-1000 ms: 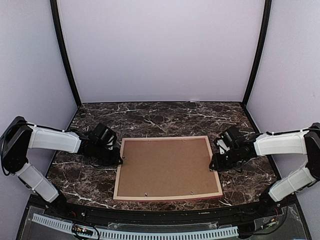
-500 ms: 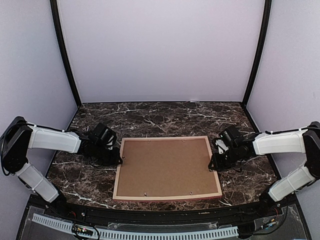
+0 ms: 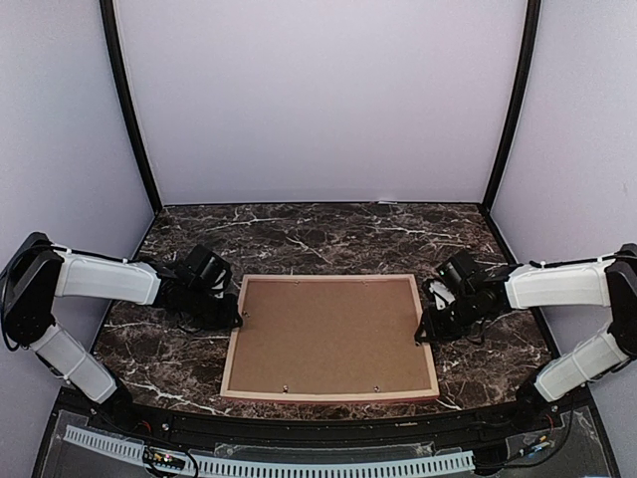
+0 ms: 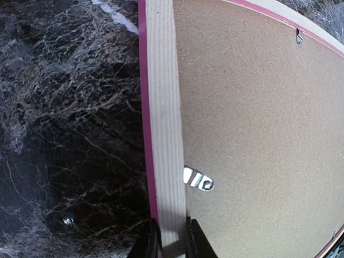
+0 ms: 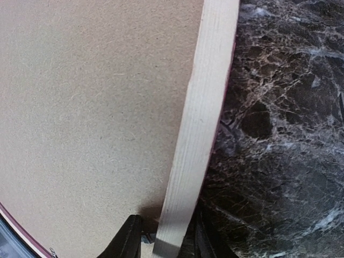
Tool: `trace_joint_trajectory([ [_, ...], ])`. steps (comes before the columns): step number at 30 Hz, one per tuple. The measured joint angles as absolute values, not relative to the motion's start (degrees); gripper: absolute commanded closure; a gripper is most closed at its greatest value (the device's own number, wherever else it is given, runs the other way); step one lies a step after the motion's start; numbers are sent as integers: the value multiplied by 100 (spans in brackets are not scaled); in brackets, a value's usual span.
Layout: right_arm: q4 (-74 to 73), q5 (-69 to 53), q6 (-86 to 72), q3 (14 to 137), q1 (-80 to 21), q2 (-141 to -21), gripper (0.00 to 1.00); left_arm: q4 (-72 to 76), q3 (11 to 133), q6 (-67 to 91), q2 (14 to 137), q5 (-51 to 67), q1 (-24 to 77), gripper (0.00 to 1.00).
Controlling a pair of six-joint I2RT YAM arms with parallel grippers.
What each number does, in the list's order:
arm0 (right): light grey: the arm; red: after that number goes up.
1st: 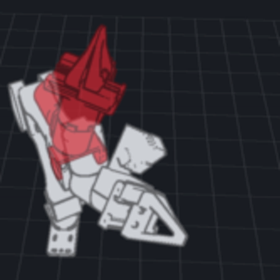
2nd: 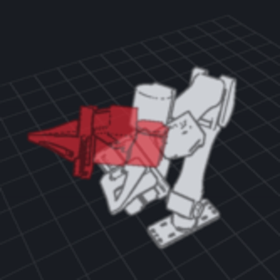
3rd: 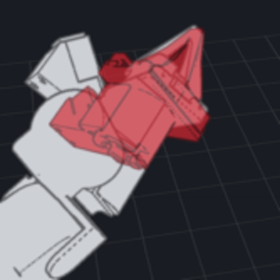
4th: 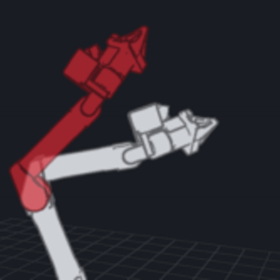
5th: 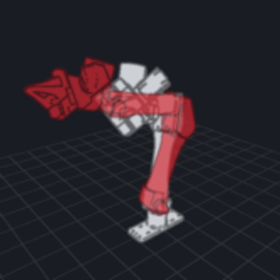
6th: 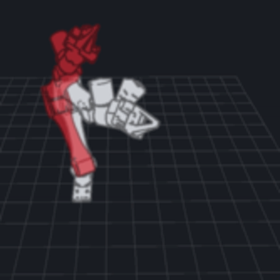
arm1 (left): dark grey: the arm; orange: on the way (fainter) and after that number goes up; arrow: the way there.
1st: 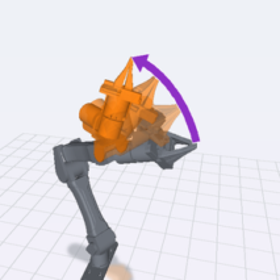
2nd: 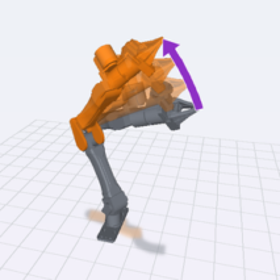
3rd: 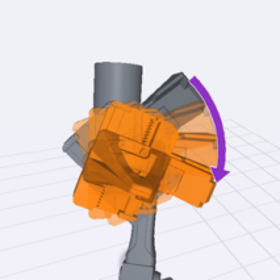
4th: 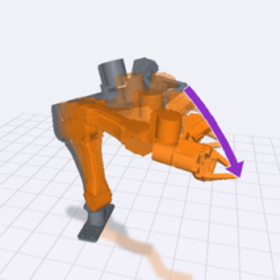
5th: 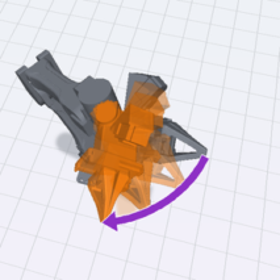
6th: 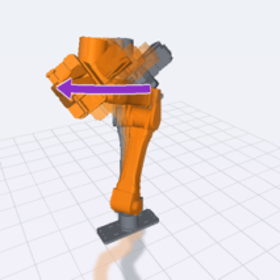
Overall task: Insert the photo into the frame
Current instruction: Press the fastener at the center of the board.
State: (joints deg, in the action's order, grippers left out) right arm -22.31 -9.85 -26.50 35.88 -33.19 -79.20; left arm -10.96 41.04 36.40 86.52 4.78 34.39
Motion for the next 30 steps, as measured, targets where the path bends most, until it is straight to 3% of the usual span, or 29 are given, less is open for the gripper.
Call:
trace_joint_trajectory([
  [20,-2322,-1186,-2718,3437,-3319,-7693,68,-1219,4121,3638,8619,322,3441,86],
  [30,-2375,-1142,-2871,3411,-3326,-7467,44,-1341,4121,3638,8567,242,3441,83],
])
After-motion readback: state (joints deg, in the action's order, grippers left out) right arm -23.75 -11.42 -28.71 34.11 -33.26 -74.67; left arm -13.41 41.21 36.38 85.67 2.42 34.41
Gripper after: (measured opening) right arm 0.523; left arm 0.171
